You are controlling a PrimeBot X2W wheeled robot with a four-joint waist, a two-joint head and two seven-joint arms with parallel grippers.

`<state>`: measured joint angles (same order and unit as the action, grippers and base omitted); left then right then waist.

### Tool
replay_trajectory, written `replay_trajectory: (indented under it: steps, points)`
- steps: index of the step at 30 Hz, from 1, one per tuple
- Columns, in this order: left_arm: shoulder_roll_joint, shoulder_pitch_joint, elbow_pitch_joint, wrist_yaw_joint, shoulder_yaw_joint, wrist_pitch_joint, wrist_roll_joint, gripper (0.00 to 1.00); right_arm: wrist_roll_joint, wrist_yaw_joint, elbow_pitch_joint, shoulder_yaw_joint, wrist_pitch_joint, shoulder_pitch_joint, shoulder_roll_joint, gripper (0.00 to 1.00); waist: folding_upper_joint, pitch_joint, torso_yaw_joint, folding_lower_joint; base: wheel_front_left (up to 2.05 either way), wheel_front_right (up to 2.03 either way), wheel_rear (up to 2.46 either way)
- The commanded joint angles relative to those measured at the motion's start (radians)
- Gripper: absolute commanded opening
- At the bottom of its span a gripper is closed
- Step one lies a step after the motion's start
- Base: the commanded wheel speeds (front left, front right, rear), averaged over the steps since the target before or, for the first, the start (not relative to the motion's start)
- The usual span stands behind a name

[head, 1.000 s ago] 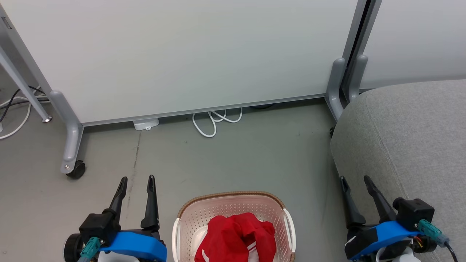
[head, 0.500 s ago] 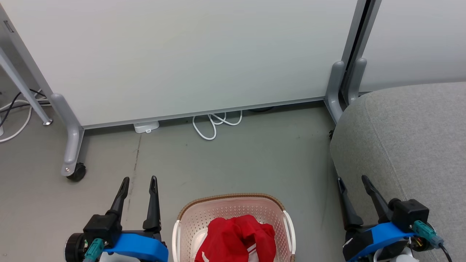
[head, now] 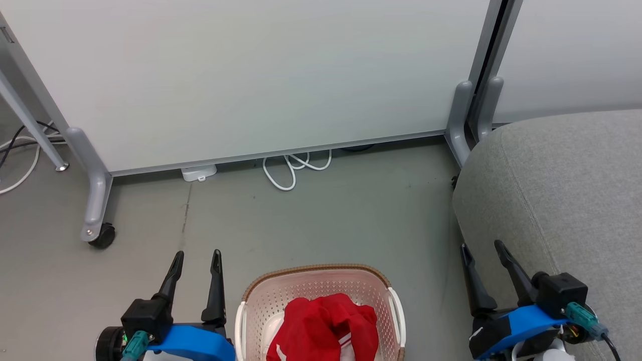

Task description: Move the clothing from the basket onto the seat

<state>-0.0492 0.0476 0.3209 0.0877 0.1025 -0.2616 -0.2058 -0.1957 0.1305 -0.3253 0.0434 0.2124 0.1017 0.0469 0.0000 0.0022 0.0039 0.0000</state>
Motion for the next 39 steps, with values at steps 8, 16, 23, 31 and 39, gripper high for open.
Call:
replay_trajectory:
  steps: [8,16,23,31,39]
  points:
    - [-0.003,0.075,0.077,0.014,0.021,-0.005,0.021,1.00,-0.015,0.000,0.039,0.040,-0.004,0.076,0.006,1.00,0.0000,0.124,-0.048,0.0000,0.00,0.00,0.00]
    - [-0.020,0.185,0.181,0.033,0.041,-0.004,0.040,1.00,-0.020,0.000,0.071,0.078,0.006,0.184,0.006,1.00,0.0000,0.308,-0.119,0.0000,0.00,0.00,0.00]
    - [-0.052,0.318,0.340,0.043,0.095,-0.004,0.055,1.00,-0.049,0.000,0.071,0.108,0.034,0.277,0.005,1.00,0.0000,0.468,-0.183,0.0000,0.00,0.00,0.00]
    - [-0.077,0.442,0.530,0.044,0.156,-0.004,0.039,1.00,-0.106,0.000,0.055,0.173,0.052,0.339,0.005,1.00,0.0000,0.584,-0.247,0.0000,0.00,0.00,0.00]
    - [-0.094,0.511,0.644,0.043,0.165,-0.004,0.022,1.00,-0.148,0.000,0.088,0.207,0.053,0.376,0.005,1.00,0.0000,0.664,-0.288,0.0000,0.00,0.00,0.00]
